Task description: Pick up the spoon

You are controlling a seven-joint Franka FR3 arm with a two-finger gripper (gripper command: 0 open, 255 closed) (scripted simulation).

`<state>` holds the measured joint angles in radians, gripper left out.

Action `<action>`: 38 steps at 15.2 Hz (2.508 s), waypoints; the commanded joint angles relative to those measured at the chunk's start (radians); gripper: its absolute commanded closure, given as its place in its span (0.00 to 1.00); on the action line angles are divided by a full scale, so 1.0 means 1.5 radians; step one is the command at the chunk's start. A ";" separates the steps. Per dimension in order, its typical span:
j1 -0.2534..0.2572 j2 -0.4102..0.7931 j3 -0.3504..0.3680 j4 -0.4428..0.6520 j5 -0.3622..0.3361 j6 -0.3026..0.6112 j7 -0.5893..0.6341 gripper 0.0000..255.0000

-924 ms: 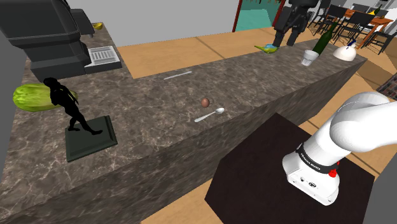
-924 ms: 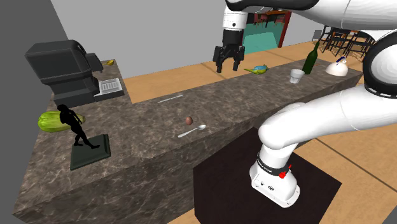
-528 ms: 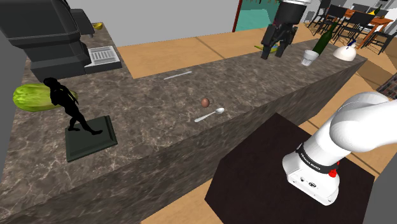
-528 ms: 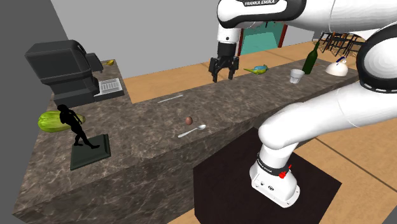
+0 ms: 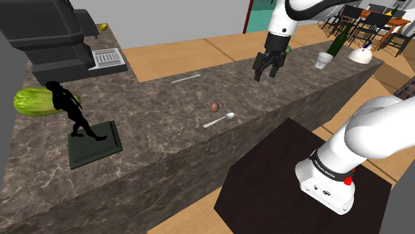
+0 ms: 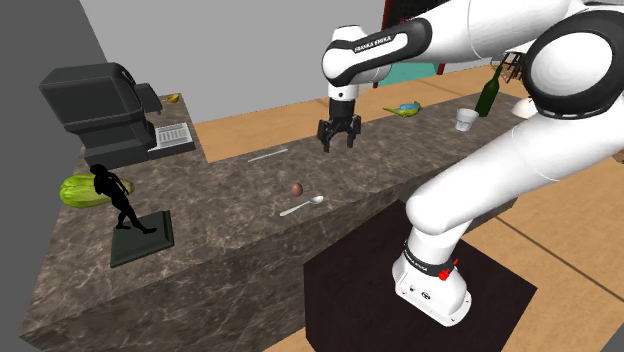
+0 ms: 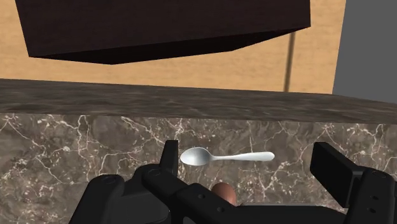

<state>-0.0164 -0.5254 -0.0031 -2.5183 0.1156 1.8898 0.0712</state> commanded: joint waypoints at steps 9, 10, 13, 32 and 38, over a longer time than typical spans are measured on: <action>0.000 0.227 0.011 -0.019 0.003 0.234 0.008 0.00; 0.000 0.253 0.012 -0.016 0.003 0.255 0.009 0.00; 0.000 0.333 0.013 -0.001 0.003 0.315 0.013 0.00; -0.002 0.621 0.014 0.089 0.007 0.502 0.014 1.00; -0.002 0.621 0.014 0.088 0.007 0.502 0.014 1.00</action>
<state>-0.0191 0.4049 0.0182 -2.3852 0.1263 2.6428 0.0921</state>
